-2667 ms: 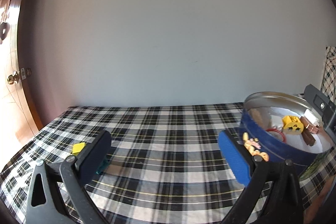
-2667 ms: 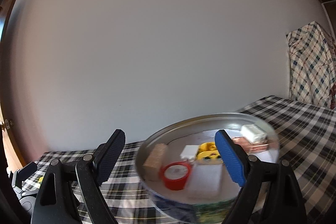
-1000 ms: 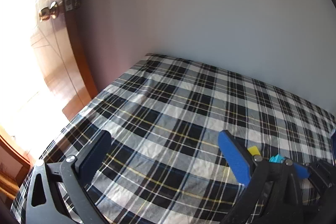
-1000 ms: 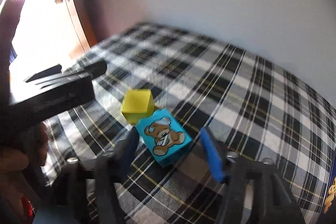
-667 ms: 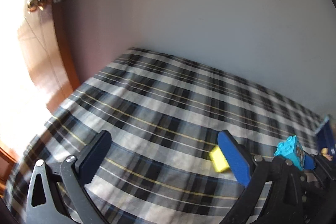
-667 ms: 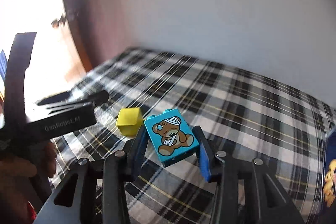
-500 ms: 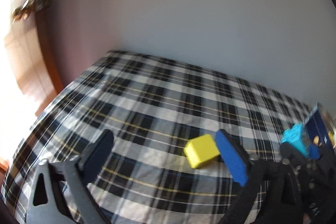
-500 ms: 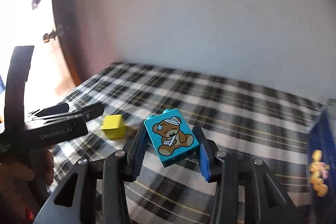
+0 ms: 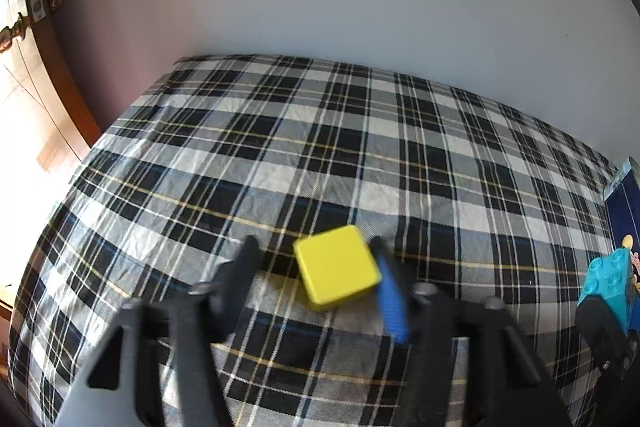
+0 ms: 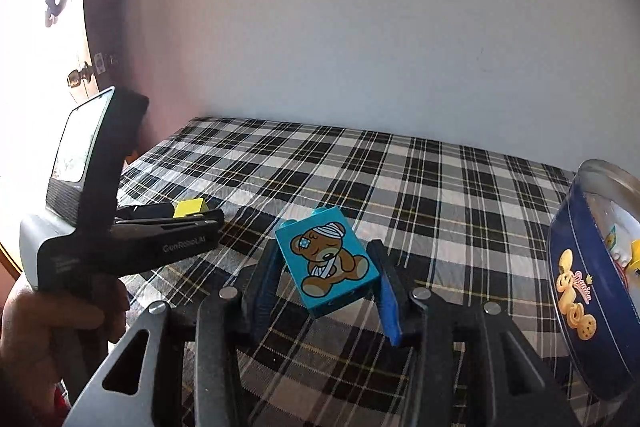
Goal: Organize rigid objects
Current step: 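Grasp the blue teddy-bear block with the right tool while the left tool grasps the yellow cube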
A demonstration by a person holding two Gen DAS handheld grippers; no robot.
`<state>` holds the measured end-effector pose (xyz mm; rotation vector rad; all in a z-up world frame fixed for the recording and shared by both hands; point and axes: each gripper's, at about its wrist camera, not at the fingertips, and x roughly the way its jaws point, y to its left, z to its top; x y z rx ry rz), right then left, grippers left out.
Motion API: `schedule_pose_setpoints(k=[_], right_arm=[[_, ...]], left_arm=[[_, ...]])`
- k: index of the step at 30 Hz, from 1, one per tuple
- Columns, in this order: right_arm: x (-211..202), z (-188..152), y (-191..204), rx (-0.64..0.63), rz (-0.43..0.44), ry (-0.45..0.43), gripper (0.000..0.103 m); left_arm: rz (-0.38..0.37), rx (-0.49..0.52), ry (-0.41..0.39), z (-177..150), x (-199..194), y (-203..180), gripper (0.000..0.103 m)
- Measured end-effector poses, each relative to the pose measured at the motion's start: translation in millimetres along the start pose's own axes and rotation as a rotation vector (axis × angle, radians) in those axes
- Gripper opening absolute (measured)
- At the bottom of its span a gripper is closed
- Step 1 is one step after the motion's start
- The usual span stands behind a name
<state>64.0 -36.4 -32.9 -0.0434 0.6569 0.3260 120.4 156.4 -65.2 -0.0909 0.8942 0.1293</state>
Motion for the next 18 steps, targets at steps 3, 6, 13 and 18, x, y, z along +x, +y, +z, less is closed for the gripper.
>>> schedule_pose_setpoints(k=[3, 6, 13, 18], right_arm=[[0, -1, -1, 0.008, -0.001, 0.004, 0.046], [-2, -1, -2, 0.014, -0.004, -0.015, 0.046], [-18, -3, 2, 0.003, -0.008, -0.094, 0.046], [-32, -4, 7, -0.023, -0.022, -0.173, 0.046]], left_arm=[[0.014, 0.012, -0.006, -3, -3, -3, 0.028], [0.005, -0.008, -0.024, -6, -9, -2, 0.027], [-0.017, -0.021, -0.172, -13, -40, -3, 0.028], [-0.037, -0.001, -0.281, -18, -61, -7, 0.027]])
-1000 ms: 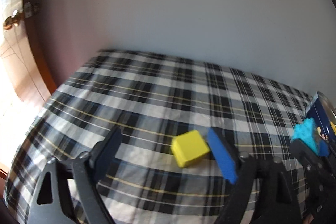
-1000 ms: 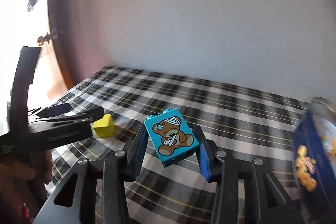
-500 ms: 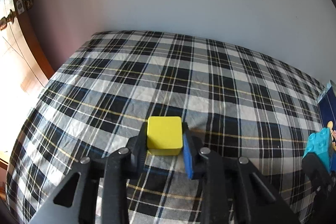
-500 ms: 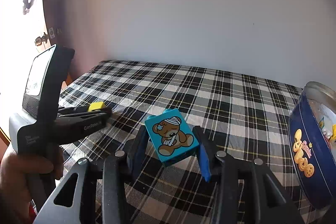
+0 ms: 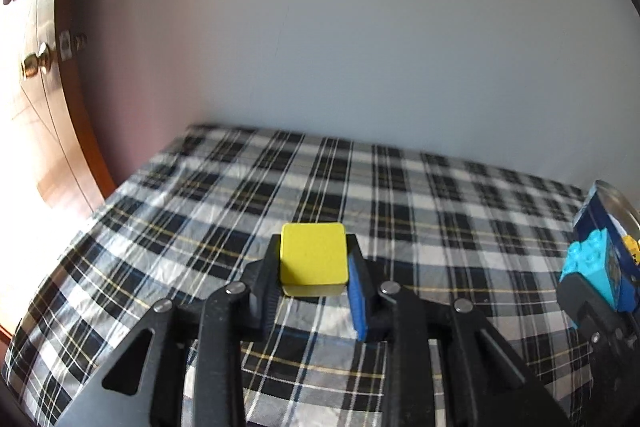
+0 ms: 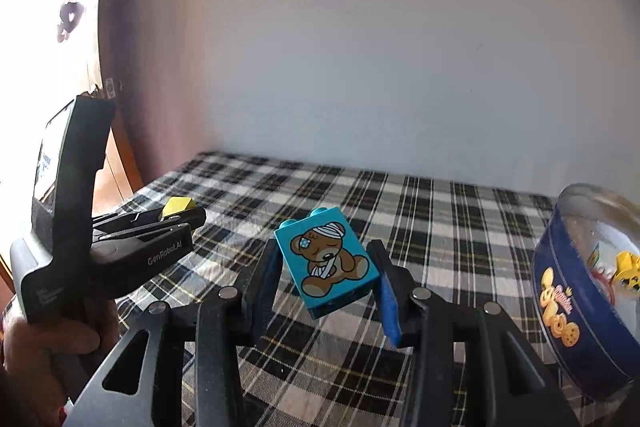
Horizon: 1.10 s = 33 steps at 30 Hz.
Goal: Organize rigid objects
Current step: 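Grasp the blue teddy-bear block with the right tool while the left tool grasps the yellow cube, then carry the teddy-bear block and yellow cube over the blue tin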
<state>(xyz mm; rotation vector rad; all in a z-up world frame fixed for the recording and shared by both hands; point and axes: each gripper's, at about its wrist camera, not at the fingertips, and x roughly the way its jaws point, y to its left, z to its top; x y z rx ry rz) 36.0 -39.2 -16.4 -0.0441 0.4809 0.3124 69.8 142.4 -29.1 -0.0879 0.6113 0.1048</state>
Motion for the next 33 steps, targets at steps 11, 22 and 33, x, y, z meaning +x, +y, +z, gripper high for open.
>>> schedule_pose_setpoints(k=[11, 22, 33], right_arm=[[-11, 2, 2, -0.032, -0.026, -0.059, 0.047], [-18, -1, 0, -0.046, -0.024, -0.067, 0.047], [-27, -6, -8, -0.046, -0.031, -0.064, 0.047]], left_arm=[[0.013, 0.030, -0.086, 2, -16, -5, 0.028], [0.041, 0.046, -0.117, -2, -30, -17, 0.027], [0.033, 0.055, -0.128, -11, -43, -41, 0.028]])
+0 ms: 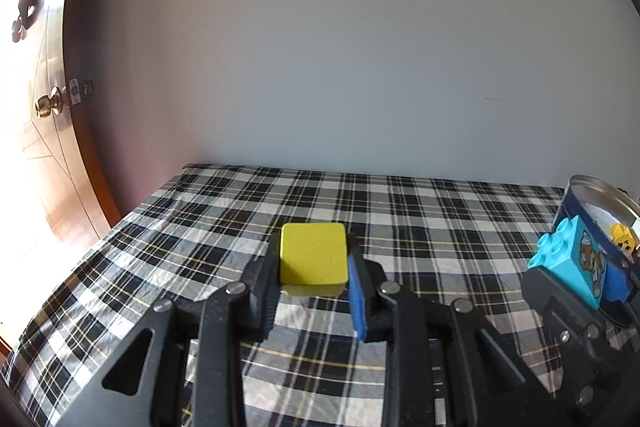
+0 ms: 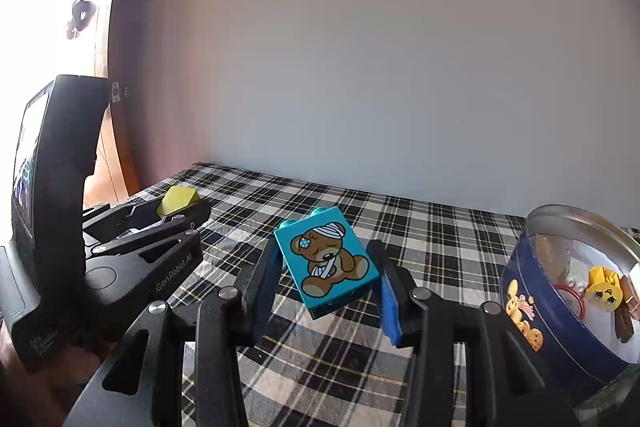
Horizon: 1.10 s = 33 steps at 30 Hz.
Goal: Organize rigid objects
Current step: 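Carry the teddy-bear block and yellow cube over the blue tin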
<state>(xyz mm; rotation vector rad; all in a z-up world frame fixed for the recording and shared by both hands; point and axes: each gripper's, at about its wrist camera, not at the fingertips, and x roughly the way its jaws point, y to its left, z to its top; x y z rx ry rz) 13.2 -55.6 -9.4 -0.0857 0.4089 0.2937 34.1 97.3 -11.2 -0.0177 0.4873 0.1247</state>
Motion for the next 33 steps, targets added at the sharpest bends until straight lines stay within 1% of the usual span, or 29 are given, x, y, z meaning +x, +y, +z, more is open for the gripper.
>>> schedule_pose_setpoints(k=[18, 26, 33], right_arm=[[-25, -12, -34, -0.001, -0.033, -0.005, 0.047], [-35, -16, -49, -0.015, -0.053, -0.017, 0.047], [-49, -21, -72, -0.017, -0.075, -0.026, 0.046]], left_arm=[[-0.024, 0.003, -0.004, -3, -9, -34, 0.028], [-0.042, 0.016, -0.005, -5, -14, -56, 0.027], [-0.062, 0.031, -0.002, -6, -17, -78, 0.028]])
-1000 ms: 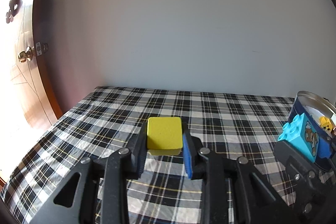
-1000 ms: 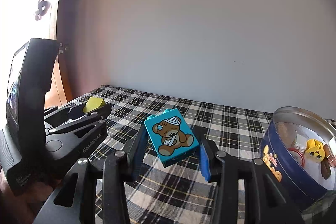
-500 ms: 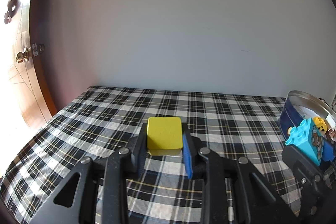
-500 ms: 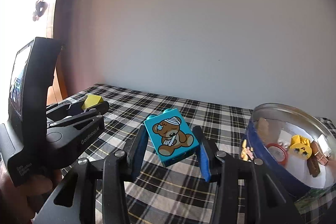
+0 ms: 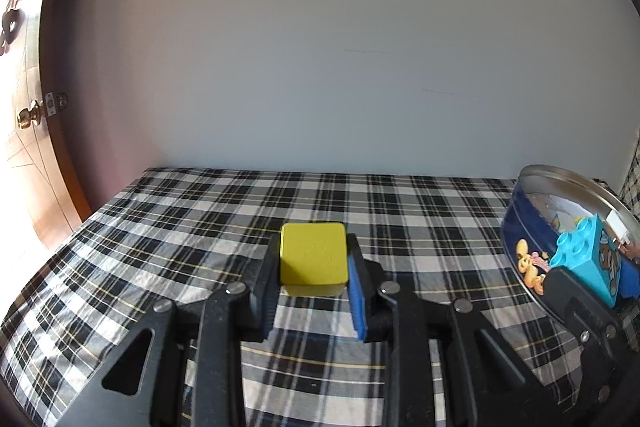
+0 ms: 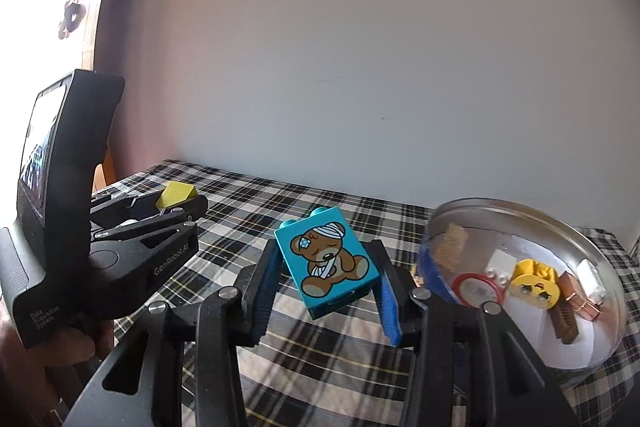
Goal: Organize rigid objects
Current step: 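Carry the teddy-bear block and yellow cube over the blue tin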
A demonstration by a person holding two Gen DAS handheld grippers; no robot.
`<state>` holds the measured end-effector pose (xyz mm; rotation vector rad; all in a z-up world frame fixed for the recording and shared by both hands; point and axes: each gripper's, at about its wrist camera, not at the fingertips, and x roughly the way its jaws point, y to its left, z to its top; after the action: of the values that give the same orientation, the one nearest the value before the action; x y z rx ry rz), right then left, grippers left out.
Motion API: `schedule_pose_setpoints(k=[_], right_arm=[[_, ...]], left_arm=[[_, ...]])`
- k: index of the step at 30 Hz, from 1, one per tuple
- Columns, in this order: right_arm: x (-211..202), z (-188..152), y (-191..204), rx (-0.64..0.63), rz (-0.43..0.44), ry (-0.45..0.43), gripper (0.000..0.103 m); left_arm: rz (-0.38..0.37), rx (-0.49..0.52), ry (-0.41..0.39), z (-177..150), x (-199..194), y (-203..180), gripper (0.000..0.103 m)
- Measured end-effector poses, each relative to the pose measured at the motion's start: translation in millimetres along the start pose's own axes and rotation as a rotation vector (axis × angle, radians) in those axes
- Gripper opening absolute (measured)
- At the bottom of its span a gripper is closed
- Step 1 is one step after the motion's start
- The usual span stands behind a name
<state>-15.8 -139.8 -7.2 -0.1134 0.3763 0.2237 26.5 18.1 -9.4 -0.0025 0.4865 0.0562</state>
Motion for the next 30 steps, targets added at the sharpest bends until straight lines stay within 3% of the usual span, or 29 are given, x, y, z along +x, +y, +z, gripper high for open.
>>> schedule_pose_setpoints(k=[18, 30], right_arm=[[-25, -3, -49, 0.023, -0.050, -0.017, 0.046], [-37, -3, -76, 0.043, -0.065, -0.048, 0.047]], left_arm=[[-0.042, 0.025, -0.004, -1, -5, -43, 0.028], [-0.108, 0.008, -0.013, 0, -10, -76, 0.028]])
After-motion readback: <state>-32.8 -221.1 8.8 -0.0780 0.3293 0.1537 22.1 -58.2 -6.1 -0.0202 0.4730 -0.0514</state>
